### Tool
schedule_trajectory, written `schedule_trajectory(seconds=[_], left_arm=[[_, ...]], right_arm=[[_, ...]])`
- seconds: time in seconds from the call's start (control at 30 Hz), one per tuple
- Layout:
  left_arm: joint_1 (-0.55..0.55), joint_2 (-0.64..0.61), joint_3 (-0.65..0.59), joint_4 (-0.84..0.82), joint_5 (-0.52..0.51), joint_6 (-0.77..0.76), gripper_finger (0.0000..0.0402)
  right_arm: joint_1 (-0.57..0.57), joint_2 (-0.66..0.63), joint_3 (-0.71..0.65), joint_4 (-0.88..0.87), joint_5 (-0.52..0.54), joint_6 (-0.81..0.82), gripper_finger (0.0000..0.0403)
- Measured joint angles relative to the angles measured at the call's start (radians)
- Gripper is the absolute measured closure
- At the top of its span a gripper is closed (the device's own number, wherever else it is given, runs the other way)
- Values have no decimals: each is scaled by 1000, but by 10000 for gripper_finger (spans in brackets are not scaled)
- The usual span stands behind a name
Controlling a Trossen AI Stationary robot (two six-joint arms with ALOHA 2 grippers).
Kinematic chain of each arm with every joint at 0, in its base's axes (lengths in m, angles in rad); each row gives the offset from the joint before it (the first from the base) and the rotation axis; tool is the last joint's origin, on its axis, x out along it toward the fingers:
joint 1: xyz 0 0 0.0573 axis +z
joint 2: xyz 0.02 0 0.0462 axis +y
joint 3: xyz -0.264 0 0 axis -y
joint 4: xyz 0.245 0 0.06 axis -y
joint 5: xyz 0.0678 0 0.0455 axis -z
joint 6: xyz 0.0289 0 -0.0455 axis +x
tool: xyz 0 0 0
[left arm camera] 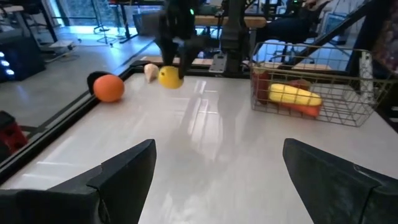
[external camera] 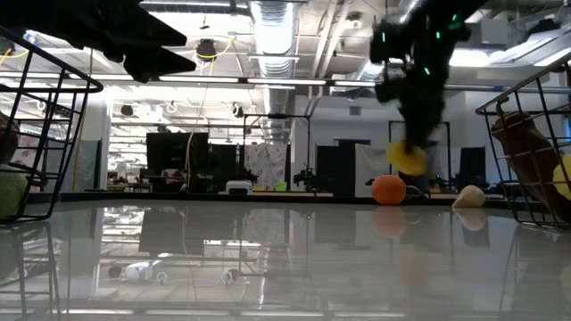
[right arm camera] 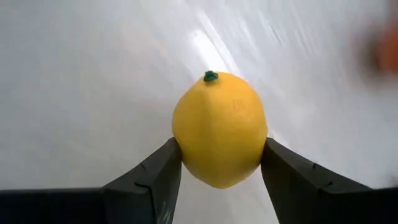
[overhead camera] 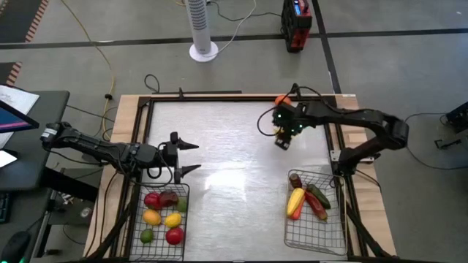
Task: Sort produce into baskets
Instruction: Put the yellow lemon into the black wire basket
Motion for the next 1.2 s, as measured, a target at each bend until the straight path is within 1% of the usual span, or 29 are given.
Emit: schedule_trajectory(seconds=[0.1, 0.23, 0.3, 0.47, 0.53, 0.67, 0.77, 0.83, 0.9, 1.03, 1.2], left_arm=[[0, 0, 0, 0, 21, -8, 60], [0, 0, 0, 4, 10, -9, 60], [0, -5, 9, -1, -17, -16, 60], [-1, -47, 51, -2, -20, -1, 60], [-1, -66, 59, -2, -31, 0, 60], [-1, -87, 63, 76, -158, 25, 60], [6, -91, 64, 199, -205, 84, 60], [9, -90, 64, 271, -178, 128, 60], [10, -90, 64, 301, -136, 151, 60], [8, -89, 64, 303, -67, 166, 60], [8, -89, 64, 300, -14, 186, 60]], right_arm=[[67, -32, 12, 159, -64, 14, 175], [183, -24, 12, 453, -108, 87, 175], [256, 13, 12, 616, -131, 100, 175], [427, 145, 14, 1015, -144, 66, 175], [465, 196, 41, 1112, -144, 65, 175], [508, 313, 142, 1153, -141, 65, 175], [533, 412, 248, 1173, -144, 56, 175], [548, 479, 325, 1175, -172, 34, 175], [561, 545, 404, 1173, -203, 20, 175], [578, 658, 545, 1164, -263, -18, 175], [581, 772, 690, 1119, -289, -72, 175]])
